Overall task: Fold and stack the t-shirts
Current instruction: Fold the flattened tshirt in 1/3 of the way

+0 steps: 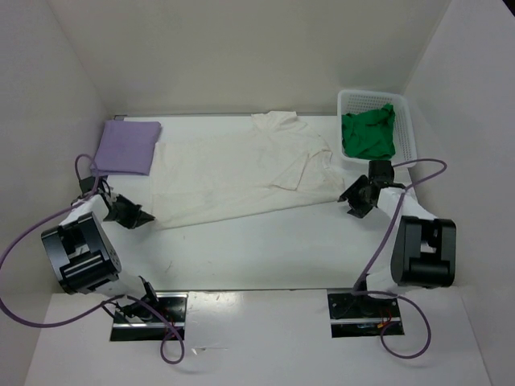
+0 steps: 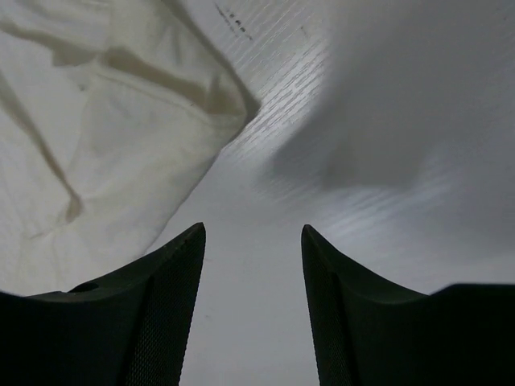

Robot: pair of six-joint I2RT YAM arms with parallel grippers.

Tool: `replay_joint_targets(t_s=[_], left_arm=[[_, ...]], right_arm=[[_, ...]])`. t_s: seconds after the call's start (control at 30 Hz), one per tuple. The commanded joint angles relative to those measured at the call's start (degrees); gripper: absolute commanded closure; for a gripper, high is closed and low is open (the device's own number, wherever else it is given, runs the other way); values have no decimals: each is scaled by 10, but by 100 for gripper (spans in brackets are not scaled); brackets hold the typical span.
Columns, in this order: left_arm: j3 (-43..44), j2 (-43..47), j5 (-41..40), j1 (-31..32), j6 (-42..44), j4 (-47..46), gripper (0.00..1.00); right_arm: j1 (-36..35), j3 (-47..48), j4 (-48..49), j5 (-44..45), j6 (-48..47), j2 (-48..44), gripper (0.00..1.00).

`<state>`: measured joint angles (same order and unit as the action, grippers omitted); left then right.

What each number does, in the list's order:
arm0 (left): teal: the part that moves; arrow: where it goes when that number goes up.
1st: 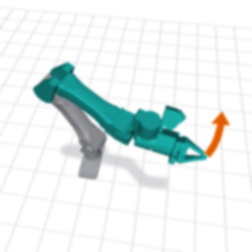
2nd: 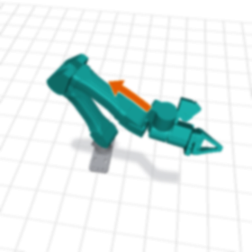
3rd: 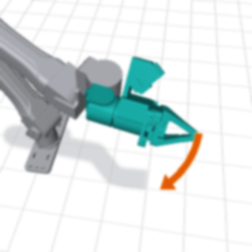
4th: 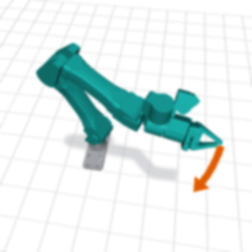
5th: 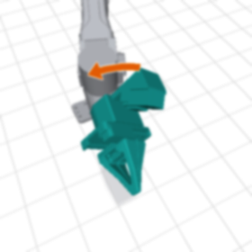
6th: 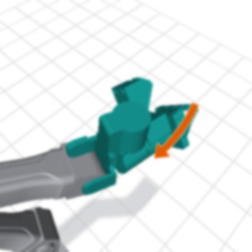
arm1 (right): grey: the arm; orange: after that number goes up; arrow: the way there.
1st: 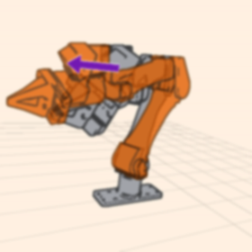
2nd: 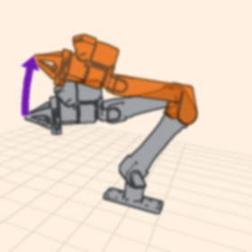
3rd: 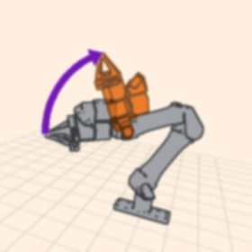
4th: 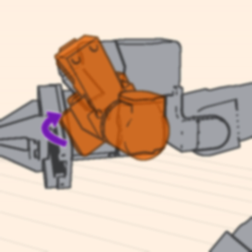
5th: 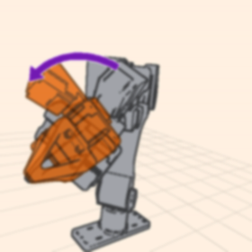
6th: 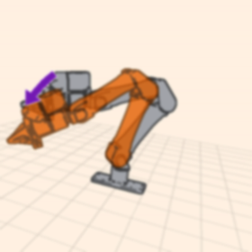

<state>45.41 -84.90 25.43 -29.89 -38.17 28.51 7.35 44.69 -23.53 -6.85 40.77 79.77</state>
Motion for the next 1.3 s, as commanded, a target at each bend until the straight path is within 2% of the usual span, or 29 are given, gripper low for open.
replay_joint_targets(t_s=[0.0, 0.03, 0.27, 0.33, 0.4, 0.43, 0.47, 0.5, 0.53, 0.6, 0.73, 0.97, 1.17, 1.2, 1.23, 1.27], left_arm=[[17, -25, -1, -7, -14, -23, 89], [17, -25, -6, -7, -14, -23, 93], [11, -47, -6, -7, -9, -51, 93], [11, -53, -6, -7, -9, -51, 90], [11, -59, -6, -7, -9, -58, 80], [11, -64, -6, -7, -9, -64, 79], [5, -64, -6, -7, -9, -64, 79], [5, -70, -6, -7, -9, -64, 79], [5, -77, -6, -7, -9, -70, 91], [5, -77, -6, -13, -15, -75, 100], [-7, -83, -6, -25, -20, -75, 100], [-47, -40, 5, -40, -1, -47, 100], [-41, 20, 13, -51, -1, 2, 100], [-41, 26, 13, -51, -1, 2, 100], [-41, 32, 13, -51, -1, 2, 100], [-31, 32, 13, -51, -1, 2, 100]], right_arm=[[-2, 37, 65, 3, -18, 48, 43], [-2, 57, 65, 3, -18, 77, 43], [-2, 76, 123, 23, -2, 154, 44], [-8, 87, 132, 23, 5, 175, 44], [-8, 93, 132, 34, 11, 192, 67], [-8, 93, 124, 41, 11, 209, 76], [-8, 99, 117, 46, 18, 209, 91], [-8, 99, 103, 56, 24, 209, 97], [-8, 90, 103, 61, 24, 196, 100], [-8, 62, 89, 69, 32, 167, 100], [13, 9, 36, 63, 38, 80, 100], [25, -48, -91, 19, 85, -131, 100], [-34, -29, -181, 20, 91, -161, 100], [-39, -29, -181, 20, 91, -170, 96], [-39, -23, -181, 20, 91, -175, 78], [-39, -23, -181, 20, 85, -175, 66]])
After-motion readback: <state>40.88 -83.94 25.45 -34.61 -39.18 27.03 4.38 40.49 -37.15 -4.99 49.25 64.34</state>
